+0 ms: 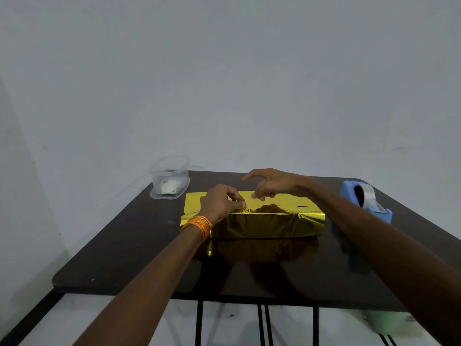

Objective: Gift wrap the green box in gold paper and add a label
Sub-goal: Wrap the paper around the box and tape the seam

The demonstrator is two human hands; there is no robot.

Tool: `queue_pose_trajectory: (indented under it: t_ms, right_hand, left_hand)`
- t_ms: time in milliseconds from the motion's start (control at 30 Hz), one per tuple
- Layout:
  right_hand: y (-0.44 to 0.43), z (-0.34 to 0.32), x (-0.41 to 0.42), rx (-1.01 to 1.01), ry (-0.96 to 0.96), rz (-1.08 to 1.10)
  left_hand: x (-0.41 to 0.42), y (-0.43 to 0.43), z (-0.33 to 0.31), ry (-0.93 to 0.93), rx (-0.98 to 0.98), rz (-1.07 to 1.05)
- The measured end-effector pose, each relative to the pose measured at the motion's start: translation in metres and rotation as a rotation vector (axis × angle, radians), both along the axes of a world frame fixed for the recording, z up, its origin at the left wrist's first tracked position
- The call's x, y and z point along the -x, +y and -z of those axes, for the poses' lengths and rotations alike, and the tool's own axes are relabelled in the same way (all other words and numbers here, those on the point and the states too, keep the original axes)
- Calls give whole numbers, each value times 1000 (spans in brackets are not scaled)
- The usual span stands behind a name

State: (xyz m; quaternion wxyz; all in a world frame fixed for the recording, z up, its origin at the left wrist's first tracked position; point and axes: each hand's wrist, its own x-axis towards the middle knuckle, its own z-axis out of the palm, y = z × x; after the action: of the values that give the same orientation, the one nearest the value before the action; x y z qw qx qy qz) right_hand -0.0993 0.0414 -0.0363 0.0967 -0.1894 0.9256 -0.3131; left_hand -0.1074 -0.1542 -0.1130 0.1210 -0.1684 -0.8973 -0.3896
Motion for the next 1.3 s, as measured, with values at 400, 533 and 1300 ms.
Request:
queue_pose_trajectory:
  t_ms: [400,533,1300]
  right_hand:
    - [-4,10,9,-57,-56,17]
    - [-7,11,12,-102,-44,11]
    - [18,34,5,-236,161,162]
  left_hand:
    - [5,0,3,1,-1,14]
    - [5,0,3,2,5,2]
    - [-11,12,-10,-7,40,-119]
